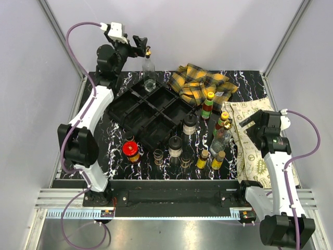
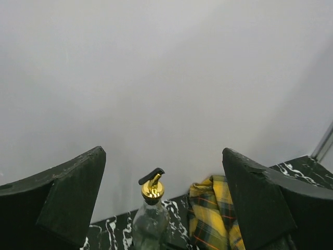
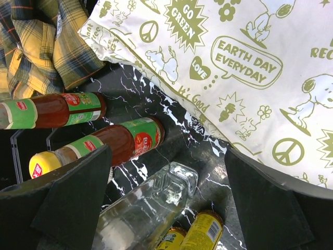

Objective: Organize the condiment bottles
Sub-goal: Place the bottle in the storage box, then pick up the bottle from the center of the board.

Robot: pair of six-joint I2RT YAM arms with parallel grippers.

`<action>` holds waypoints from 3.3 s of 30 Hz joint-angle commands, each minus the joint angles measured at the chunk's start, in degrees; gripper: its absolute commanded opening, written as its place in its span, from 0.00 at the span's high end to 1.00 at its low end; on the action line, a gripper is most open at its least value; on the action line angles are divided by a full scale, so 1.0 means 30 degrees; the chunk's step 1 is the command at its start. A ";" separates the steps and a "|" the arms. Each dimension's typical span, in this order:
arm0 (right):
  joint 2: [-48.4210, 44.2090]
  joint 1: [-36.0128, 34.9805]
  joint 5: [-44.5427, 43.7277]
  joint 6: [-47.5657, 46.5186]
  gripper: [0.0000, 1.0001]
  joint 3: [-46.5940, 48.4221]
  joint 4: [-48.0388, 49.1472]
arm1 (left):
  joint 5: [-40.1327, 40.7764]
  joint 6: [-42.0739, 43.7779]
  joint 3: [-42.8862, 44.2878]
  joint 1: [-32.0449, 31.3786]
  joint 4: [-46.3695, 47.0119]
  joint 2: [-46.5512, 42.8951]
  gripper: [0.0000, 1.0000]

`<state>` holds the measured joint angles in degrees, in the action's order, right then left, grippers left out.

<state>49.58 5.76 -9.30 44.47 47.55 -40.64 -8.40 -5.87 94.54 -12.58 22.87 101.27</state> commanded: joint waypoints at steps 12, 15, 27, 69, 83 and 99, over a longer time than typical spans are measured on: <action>-0.5684 0.0072 -0.2144 -0.1840 0.00 -0.0499 -0.0456 | -0.0246 -0.4807 -0.3968 0.0179 -0.5988 -0.5893 0.01; -0.5747 0.0102 -0.1969 -0.2050 0.00 0.0056 -0.0893 | -0.1990 -0.5164 -0.5701 0.0150 -0.5573 -0.7212 0.01; -0.5482 0.0072 0.0637 -0.0966 0.00 0.1288 -0.2799 | 0.3446 -0.5546 -1.0154 -0.6403 -0.6248 -1.0905 0.01; -0.4516 0.0073 0.1019 -0.0789 0.00 0.0586 -0.2361 | -0.4523 -0.1033 -0.5387 -1.5348 0.1198 0.0280 0.15; -0.4486 0.0102 0.0873 -0.1082 0.00 0.0791 -0.2361 | -0.4962 -0.1119 -0.4093 -1.5319 0.1193 0.1837 0.28; -0.4926 0.0073 0.0932 -0.1345 0.00 0.0527 -0.2419 | -0.5285 -0.2145 -0.3858 -1.5348 0.2073 0.2687 0.68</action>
<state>35.46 5.80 -6.37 41.76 49.36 -49.87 -23.31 -10.72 80.64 -58.67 24.21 108.95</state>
